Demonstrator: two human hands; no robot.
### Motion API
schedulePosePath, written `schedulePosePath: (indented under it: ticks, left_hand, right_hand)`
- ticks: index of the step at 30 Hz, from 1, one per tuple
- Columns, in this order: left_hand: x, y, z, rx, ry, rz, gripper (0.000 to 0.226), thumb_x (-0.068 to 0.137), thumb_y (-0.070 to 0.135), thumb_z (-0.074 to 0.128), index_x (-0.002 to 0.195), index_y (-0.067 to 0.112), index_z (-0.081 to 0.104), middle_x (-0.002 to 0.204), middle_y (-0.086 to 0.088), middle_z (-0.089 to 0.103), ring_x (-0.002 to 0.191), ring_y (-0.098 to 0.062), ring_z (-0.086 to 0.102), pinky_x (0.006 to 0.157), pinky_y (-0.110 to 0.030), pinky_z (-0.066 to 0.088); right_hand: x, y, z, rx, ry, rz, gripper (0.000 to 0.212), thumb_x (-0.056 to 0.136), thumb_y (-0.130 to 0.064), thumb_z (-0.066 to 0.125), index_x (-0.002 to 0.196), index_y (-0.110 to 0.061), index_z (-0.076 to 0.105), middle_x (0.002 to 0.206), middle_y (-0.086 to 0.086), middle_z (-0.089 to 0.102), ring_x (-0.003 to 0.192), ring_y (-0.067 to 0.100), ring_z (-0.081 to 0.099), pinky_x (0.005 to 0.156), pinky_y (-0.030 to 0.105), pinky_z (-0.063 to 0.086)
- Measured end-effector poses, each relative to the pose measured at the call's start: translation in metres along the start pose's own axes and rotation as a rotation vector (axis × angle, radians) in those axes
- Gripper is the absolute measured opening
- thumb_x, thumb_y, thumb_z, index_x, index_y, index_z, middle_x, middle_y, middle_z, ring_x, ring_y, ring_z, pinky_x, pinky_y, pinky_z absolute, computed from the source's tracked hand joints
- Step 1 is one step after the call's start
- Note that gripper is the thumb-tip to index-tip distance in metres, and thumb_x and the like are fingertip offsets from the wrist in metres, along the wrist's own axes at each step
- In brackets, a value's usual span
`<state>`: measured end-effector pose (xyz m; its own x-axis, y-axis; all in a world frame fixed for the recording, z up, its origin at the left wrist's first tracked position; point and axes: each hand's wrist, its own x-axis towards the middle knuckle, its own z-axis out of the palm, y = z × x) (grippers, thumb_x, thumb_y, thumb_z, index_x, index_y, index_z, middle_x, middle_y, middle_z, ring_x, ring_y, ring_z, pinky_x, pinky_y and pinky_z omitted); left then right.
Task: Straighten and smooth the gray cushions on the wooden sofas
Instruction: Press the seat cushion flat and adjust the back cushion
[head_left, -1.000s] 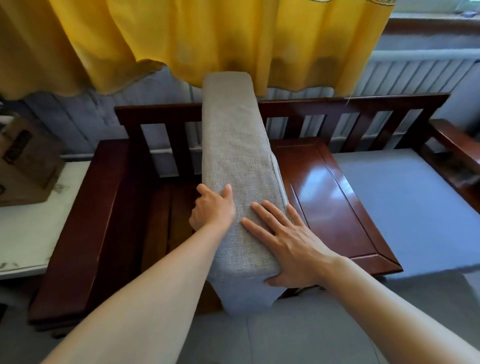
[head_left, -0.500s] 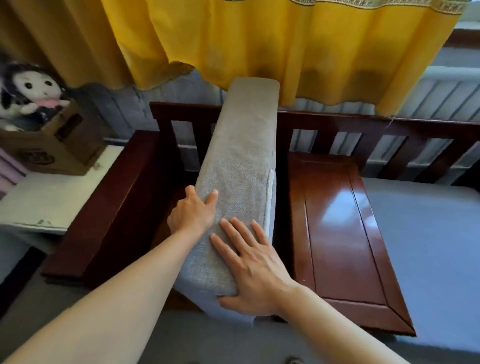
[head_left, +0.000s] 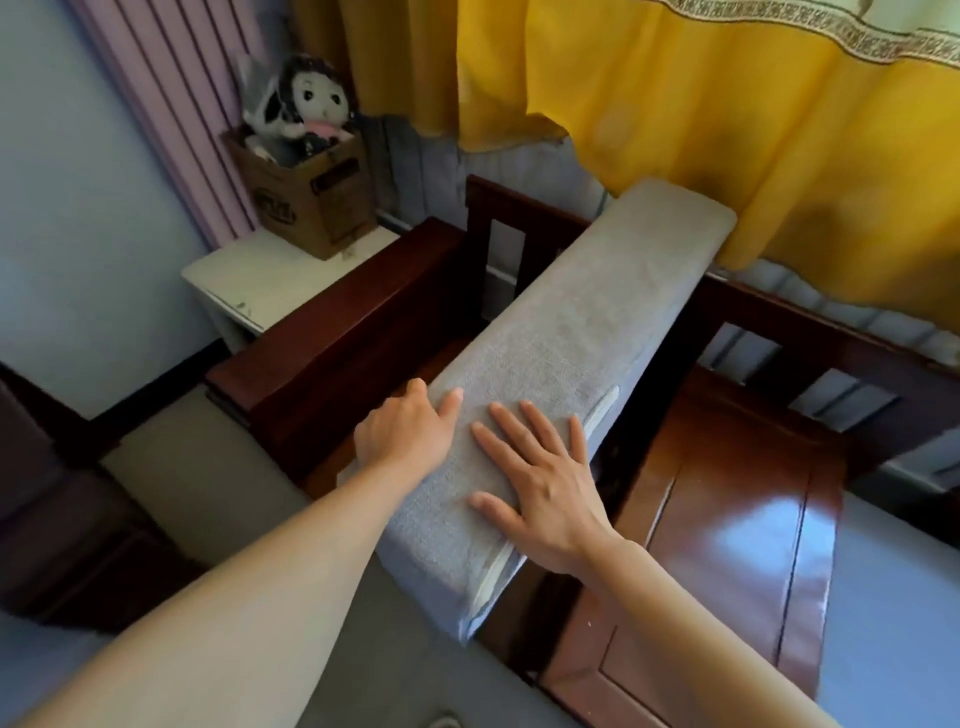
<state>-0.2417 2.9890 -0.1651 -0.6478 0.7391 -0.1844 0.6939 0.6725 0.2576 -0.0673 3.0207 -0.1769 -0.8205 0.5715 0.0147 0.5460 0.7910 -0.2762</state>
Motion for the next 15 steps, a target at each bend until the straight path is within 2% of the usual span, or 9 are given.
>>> schedulePosePath:
  ticks: [4, 7, 9, 12, 15]
  left_hand:
    - [0.011, -0.01, 0.0, 0.035, 0.035, -0.008, 0.064, 0.094, 0.063, 0.02, 0.124, 0.014, 0.047, 0.115, -0.015, 0.062, 0.108, -0.038, 0.057, 0.081, -0.042, 0.042]
    - [0.013, -0.013, 0.001, 0.052, 0.055, -0.016, 0.064, 0.094, 0.063, 0.019, 0.122, 0.013, 0.048, 0.113, -0.016, 0.063, 0.107, -0.038, 0.058, 0.078, -0.041, 0.041]
    - [0.008, -0.01, 0.002, 0.055, 0.066, -0.019, 0.063, 0.095, 0.063, 0.02, 0.122, 0.014, 0.048, 0.113, -0.016, 0.063, 0.107, -0.038, 0.059, 0.077, -0.04, 0.041]
    - [0.003, -0.002, 0.004, 0.063, 0.083, -0.04, 0.062, 0.095, 0.063, 0.02, 0.12, 0.013, 0.049, 0.111, -0.015, 0.064, 0.105, -0.038, 0.059, 0.075, -0.04, 0.04]
    - [-0.002, 0.008, 0.008, 0.065, 0.111, -0.124, 0.06, 0.096, 0.061, 0.02, 0.118, 0.013, 0.05, 0.112, -0.015, 0.064, 0.106, -0.037, 0.059, 0.074, -0.039, 0.037]
  right_hand:
    - [0.017, 0.002, -0.002, 0.01, -0.004, 0.016, 0.077, 0.082, -0.077, 0.014, 0.151, -0.041, 0.012, 0.16, -0.011, 0.004, 0.147, 0.018, -0.011, 0.109, 0.051, -0.024]
    - [0.031, 0.011, -0.006, -0.075, -0.047, -0.041, 0.076, 0.083, -0.075, 0.011, 0.151, -0.041, 0.009, 0.16, -0.011, 0.002, 0.147, 0.018, -0.009, 0.113, 0.053, -0.016]
    - [0.036, 0.021, -0.01, -0.114, -0.051, -0.1, 0.075, 0.085, -0.074, 0.011, 0.152, -0.04, 0.009, 0.161, -0.011, 0.003, 0.148, 0.017, -0.006, 0.116, 0.049, -0.01]
    - [0.041, 0.044, -0.015, -0.121, -0.057, -0.191, 0.076, 0.086, -0.074, 0.007, 0.152, -0.037, 0.01, 0.16, -0.011, 0.003, 0.148, 0.015, -0.004, 0.116, 0.04, -0.011]
    - [0.044, 0.065, -0.019, -0.126, -0.064, -0.292, 0.082, 0.084, -0.077, -0.001, 0.153, -0.034, 0.011, 0.161, -0.008, 0.005, 0.148, 0.017, -0.001, 0.118, 0.041, -0.007]
